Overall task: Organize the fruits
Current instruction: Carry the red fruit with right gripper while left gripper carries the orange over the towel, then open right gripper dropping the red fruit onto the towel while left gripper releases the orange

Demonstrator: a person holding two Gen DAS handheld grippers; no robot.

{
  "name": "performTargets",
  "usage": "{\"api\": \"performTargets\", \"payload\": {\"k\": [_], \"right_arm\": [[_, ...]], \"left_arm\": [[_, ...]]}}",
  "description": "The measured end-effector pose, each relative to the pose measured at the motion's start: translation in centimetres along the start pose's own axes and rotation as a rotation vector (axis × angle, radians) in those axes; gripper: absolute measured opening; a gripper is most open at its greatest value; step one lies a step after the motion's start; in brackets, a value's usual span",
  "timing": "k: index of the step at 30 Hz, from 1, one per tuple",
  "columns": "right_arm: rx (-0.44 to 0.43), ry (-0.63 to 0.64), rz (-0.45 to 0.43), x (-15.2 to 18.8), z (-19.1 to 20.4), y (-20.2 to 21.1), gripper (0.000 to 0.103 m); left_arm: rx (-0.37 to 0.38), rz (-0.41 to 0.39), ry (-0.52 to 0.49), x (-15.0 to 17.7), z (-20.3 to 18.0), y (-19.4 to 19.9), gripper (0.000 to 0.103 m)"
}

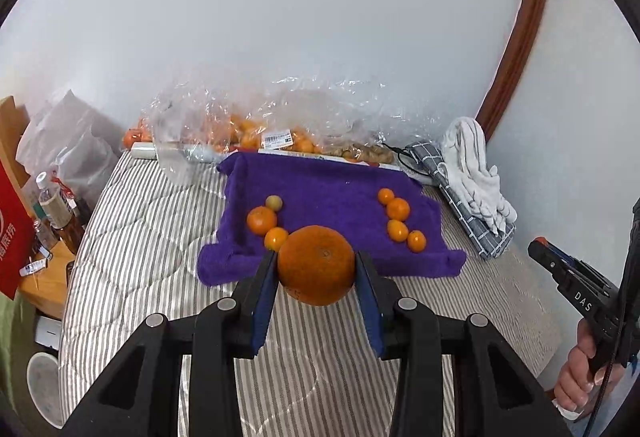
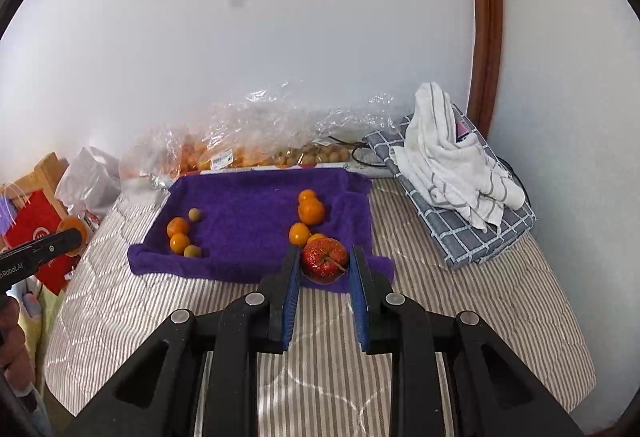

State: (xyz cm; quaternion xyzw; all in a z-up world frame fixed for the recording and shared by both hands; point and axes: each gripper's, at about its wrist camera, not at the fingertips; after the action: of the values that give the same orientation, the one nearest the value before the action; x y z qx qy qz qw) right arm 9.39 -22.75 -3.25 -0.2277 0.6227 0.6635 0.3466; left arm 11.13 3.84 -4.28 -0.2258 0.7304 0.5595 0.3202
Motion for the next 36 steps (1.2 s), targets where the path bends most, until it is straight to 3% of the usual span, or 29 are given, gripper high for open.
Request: {"api": "performTargets", "payload": {"k": [10, 21, 29, 36], "right_arm": [[-0.002, -0.001, 0.005, -2.6, 0.2, -2.9, 0.024], [-0.017, 0.008, 0.032, -5.4, 0.5, -9.1, 0.024], [-0.062, 0.02, 0.099, -5.7, 1.8, -15.8, 0.024], [-0.077, 0.068, 0.213, -3.8, 4.3, -22.1, 0.024]], "left_arm": [[-0.03, -0.006, -0.013, -3.2, 1.0, -2.0, 0.036], [-0.045, 0.011, 0.051, -6.0, 5.7, -6.2, 0.036], [-0.054, 0.066, 0.088, -7.8, 7.2, -12.4, 0.036], [-0.045, 0.133, 0.093, -8.8, 6.9, -19.1, 0.037]]}}
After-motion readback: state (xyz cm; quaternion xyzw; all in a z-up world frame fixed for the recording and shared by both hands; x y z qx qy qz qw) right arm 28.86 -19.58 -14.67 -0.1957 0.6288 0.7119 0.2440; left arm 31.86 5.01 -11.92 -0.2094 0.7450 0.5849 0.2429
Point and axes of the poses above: each gripper's, at about its wrist camera, not at the fingertips, and y roughly against the way its jaws point, z to its left, x to its underside, and after that the axes turned 6 degrees about -y, right-handed
